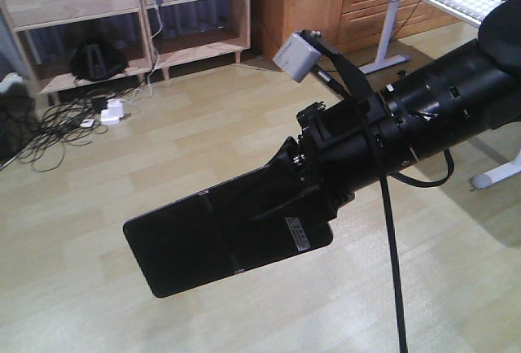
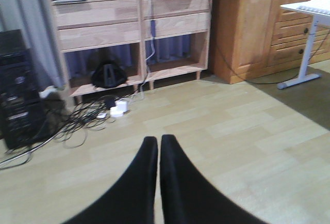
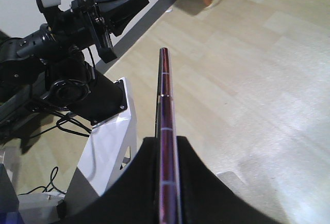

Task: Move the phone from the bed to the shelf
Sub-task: 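Hold the phone while the base drives up to the wooden shelf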

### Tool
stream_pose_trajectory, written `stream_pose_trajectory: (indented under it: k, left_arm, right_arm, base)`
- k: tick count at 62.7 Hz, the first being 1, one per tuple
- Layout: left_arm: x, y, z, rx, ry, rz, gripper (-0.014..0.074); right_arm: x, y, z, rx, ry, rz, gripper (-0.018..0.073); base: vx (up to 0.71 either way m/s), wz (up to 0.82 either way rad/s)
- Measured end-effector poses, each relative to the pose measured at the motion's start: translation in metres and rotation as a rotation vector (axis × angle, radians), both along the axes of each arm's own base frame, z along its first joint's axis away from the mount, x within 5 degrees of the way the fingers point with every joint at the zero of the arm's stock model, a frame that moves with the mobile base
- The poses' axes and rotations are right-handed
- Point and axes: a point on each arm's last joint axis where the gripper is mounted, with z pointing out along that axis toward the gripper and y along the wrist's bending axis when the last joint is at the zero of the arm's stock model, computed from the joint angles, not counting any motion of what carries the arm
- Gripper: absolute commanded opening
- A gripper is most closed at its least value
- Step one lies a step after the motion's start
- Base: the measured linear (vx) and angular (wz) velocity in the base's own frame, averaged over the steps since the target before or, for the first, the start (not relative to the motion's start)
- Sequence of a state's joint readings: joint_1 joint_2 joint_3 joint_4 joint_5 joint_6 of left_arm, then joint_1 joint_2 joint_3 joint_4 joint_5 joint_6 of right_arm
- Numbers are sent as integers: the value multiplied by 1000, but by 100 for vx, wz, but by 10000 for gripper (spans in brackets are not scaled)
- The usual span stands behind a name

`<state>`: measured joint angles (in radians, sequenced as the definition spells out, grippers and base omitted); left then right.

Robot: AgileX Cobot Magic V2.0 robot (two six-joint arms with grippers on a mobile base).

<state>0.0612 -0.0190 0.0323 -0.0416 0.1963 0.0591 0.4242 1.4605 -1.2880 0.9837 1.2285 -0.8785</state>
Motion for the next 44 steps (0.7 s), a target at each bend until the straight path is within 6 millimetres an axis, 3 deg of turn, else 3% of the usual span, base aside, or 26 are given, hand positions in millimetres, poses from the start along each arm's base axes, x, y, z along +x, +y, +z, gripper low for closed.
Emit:
stream_pose_trajectory:
  k: [44]
  left_arm:
    - [0,0,0,0,0,0,1]
  right_arm:
    - [0,0,0,0,-1,-1,-2]
  base:
    - [47,-22]
